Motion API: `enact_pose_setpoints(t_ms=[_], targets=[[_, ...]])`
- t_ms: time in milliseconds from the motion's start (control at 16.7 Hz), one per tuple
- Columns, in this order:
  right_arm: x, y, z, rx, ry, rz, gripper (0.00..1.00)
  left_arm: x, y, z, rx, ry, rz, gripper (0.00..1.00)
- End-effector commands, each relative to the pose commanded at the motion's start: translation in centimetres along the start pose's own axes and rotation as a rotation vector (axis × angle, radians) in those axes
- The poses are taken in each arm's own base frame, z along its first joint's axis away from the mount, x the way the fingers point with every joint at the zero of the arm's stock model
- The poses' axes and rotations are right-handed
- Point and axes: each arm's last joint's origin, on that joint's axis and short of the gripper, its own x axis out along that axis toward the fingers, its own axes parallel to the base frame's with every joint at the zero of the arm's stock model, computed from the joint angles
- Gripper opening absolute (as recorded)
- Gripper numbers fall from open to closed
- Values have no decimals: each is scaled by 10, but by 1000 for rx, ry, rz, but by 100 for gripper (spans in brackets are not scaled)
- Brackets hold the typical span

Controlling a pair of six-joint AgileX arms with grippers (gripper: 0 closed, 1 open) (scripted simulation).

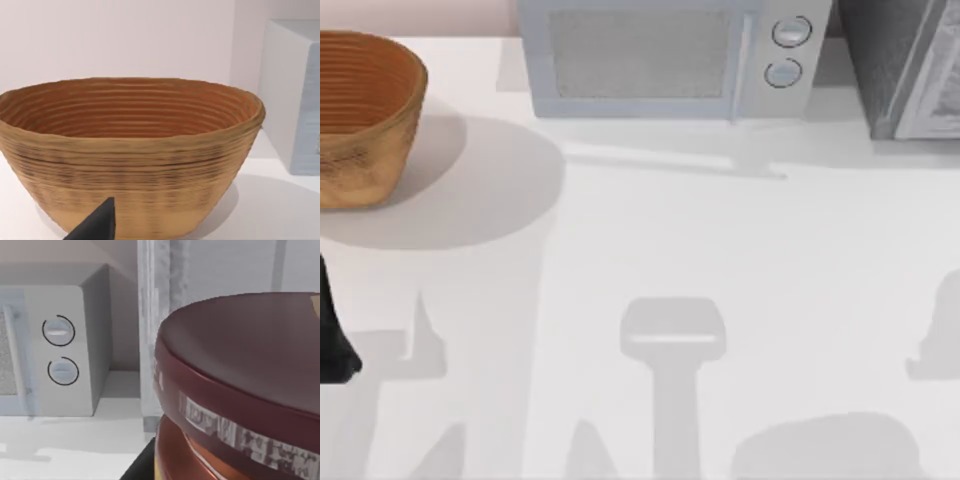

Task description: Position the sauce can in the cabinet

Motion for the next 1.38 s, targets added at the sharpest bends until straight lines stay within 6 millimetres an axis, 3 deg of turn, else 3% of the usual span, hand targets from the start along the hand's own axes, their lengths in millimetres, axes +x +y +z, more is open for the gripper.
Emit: enact_pose_setpoints(t_ms=[360,600,840,1200,1380], targets=[[0,0,-3,2,12,-2,0,0,0,0,0,0,0,100],[0,1,21,-1,17,0,0,0,0,0,0,0,0,100],[5,4,72,-10,41,3,0,0,0,0,0,0,0,100],[21,8,181,7,3,-8,0,0,0,0,0,0,0,100],[33,11,226,41,-14,-13,0,0,0,0,0,0,0,100]])
